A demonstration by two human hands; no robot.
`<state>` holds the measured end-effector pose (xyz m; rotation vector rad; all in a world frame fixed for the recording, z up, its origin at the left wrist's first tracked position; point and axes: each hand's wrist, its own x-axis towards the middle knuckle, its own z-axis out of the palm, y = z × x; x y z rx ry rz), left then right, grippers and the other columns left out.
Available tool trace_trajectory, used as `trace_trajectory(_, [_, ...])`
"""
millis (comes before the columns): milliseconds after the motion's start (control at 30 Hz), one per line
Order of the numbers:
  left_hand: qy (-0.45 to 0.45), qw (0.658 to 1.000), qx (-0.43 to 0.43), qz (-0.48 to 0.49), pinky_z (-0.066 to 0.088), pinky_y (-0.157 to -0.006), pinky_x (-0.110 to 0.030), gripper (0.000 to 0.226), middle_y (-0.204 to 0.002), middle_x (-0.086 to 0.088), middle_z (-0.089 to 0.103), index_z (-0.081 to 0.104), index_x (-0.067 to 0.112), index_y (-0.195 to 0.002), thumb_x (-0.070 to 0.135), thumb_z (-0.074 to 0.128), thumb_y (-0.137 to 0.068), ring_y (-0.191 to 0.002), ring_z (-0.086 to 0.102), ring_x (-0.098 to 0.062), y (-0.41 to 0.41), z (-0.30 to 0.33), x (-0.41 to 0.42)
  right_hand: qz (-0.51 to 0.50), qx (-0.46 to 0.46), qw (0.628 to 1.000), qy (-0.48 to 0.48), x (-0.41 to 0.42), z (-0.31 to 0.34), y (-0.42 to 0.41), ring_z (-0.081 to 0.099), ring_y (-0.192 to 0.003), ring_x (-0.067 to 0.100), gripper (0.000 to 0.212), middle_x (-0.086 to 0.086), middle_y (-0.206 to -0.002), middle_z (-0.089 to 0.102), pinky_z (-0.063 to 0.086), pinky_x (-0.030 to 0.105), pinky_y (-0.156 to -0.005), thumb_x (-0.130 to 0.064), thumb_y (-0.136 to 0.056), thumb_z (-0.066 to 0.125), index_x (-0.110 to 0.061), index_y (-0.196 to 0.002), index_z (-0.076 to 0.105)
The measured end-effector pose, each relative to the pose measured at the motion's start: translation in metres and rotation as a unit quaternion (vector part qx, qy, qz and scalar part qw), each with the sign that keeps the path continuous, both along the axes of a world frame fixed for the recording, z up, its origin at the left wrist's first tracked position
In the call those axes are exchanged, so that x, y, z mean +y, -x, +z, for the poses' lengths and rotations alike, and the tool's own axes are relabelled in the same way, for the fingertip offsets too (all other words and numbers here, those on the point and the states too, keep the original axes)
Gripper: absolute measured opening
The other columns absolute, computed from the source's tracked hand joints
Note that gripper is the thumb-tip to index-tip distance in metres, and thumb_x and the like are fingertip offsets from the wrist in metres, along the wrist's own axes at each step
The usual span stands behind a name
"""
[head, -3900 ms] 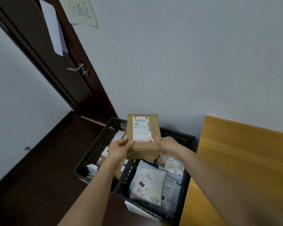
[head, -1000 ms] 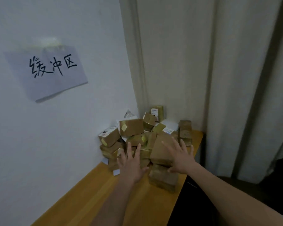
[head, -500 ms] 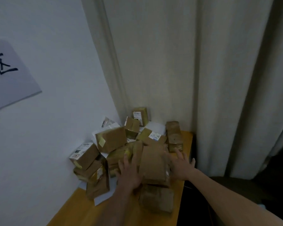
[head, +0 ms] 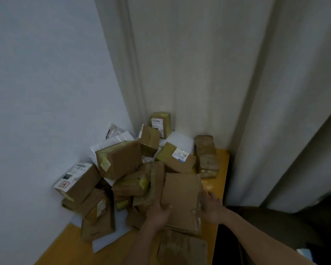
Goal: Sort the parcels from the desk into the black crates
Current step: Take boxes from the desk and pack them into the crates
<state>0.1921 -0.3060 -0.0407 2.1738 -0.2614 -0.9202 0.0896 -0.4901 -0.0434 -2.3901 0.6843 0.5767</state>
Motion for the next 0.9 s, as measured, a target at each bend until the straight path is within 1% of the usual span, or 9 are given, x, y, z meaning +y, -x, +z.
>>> trace_trajectory(133, [0.081, 0.975, 0.150, 0.145, 0.039, -0.111, -0.043, 0.065, -0.151, -0.004, 0.041, 0.035, 0.016, -0.150, 0.037, 0.062, -0.095, -0.135, 0.043, -0.026, 0.002, 0.001, -0.006, 0.041, -0.010, 0.999, -0.031, -0.007, 0.014, -0.014, 0.026, -0.142, 0.026, 0.069, 0.003, -0.157, 0.030, 0.030, 0.038, -0.115, -0.053, -0.096, 0.051, -0.025, -0.154, 0.025])
trace_trajectory(233, [0.095, 0.959, 0.182, 0.195, 0.048, -0.103, -0.044, 0.053, -0.140, -0.004, 0.052, 0.047, 0.017, -0.142, 0.035, 0.063, -0.094, -0.125, 0.052, -0.025, 0.005, 0.019, -0.010, 0.028, -0.023, 0.995, -0.090, -0.014, 0.032, -0.023, 0.044, -0.132, 0.020, 0.068, 0.002, -0.149, 0.043, 0.040, 0.033, -0.109, -0.050, -0.092, 0.060, -0.023, -0.150, 0.035])
trace_trajectory(333, [0.097, 0.957, 0.197, 0.192, 0.056, -0.092, -0.046, 0.036, -0.128, -0.003, 0.059, 0.059, 0.018, -0.127, 0.034, 0.060, -0.096, -0.114, 0.057, -0.023, 0.008, 0.056, -0.014, 0.033, -0.057, 0.990, -0.126, -0.022, 0.053, -0.030, 0.042, -0.136, 0.018, 0.086, -0.004, -0.154, 0.037, 0.038, 0.028, -0.110, -0.052, -0.088, 0.066, -0.032, -0.155, 0.016])
trace_trajectory(433, [0.111, 0.958, 0.181, 0.195, 0.057, -0.087, -0.046, 0.013, -0.098, 0.000, 0.058, 0.060, 0.018, -0.102, 0.030, 0.057, -0.099, -0.092, 0.058, -0.020, 0.006, 0.093, -0.016, 0.035, -0.095, 0.985, -0.137, -0.022, 0.090, -0.041, 0.033, -0.143, 0.021, 0.093, -0.002, -0.158, 0.026, 0.031, 0.021, -0.108, -0.050, -0.091, 0.063, -0.031, -0.157, -0.001])
trace_trajectory(567, [0.178, 0.950, 0.146, 0.210, 0.058, -0.072, -0.043, 0.060, -0.111, -0.001, 0.061, 0.053, 0.017, -0.129, 0.056, 0.066, -0.085, -0.100, 0.060, -0.024, -0.005, 0.138, -0.015, 0.083, -0.193, 0.967, -0.145, -0.015, 0.140, -0.066, 0.022, -0.148, 0.022, 0.092, -0.002, -0.163, 0.011, 0.026, 0.031, -0.117, -0.061, -0.088, 0.059, -0.039, -0.155, -0.001])
trace_trajectory(667, [0.256, 0.926, 0.112, 0.252, 0.055, -0.071, -0.038, 0.102, -0.139, -0.004, 0.052, 0.036, 0.022, -0.147, 0.070, 0.075, -0.065, -0.116, 0.055, -0.026, -0.017, 0.169, -0.008, 0.080, -0.287, 0.937, -0.181, 0.004, 0.168, -0.087, 0.027, -0.146, 0.018, 0.092, -0.008, -0.163, 0.016, 0.028, 0.032, -0.117, -0.085, -0.073, 0.050, -0.048, -0.152, 0.021])
trace_trajectory(733, [0.304, 0.910, 0.078, 0.272, 0.057, -0.074, -0.035, 0.116, -0.136, -0.002, 0.056, 0.034, 0.023, -0.148, 0.071, 0.081, -0.054, -0.110, 0.059, -0.019, -0.020, 0.192, 0.002, 0.099, -0.333, 0.920, -0.182, 0.018, 0.186, -0.099, 0.020, -0.149, 0.018, 0.092, -0.008, -0.162, 0.020, 0.023, 0.044, -0.121, -0.096, -0.064, 0.038, -0.055, -0.146, 0.028])
trace_trajectory(833, [0.327, 0.901, 0.040, 0.283, 0.059, -0.067, -0.030, 0.093, -0.114, 0.001, 0.063, 0.040, 0.021, -0.135, 0.059, 0.083, -0.062, -0.095, 0.063, -0.015, -0.020, 0.224, 0.024, 0.145, -0.373, 0.896, -0.194, 0.043, 0.211, -0.111, 0.024, -0.148, 0.017, 0.062, -0.004, -0.161, 0.027, 0.023, 0.048, -0.121, -0.077, -0.085, 0.040, -0.055, -0.143, 0.036])
trace_trajectory(900, [0.313, 0.898, 0.011, 0.308, 0.056, -0.070, -0.032, 0.088, -0.117, -0.001, 0.058, 0.031, 0.019, -0.136, 0.049, 0.080, -0.070, -0.093, 0.058, -0.017, -0.022, 0.238, 0.039, 0.184, -0.389, 0.882, -0.192, 0.061, 0.228, -0.116, 0.026, -0.147, 0.018, 0.046, -0.002, -0.160, 0.030, 0.025, 0.047, -0.120, -0.058, -0.098, 0.040, -0.049, -0.143, 0.040])
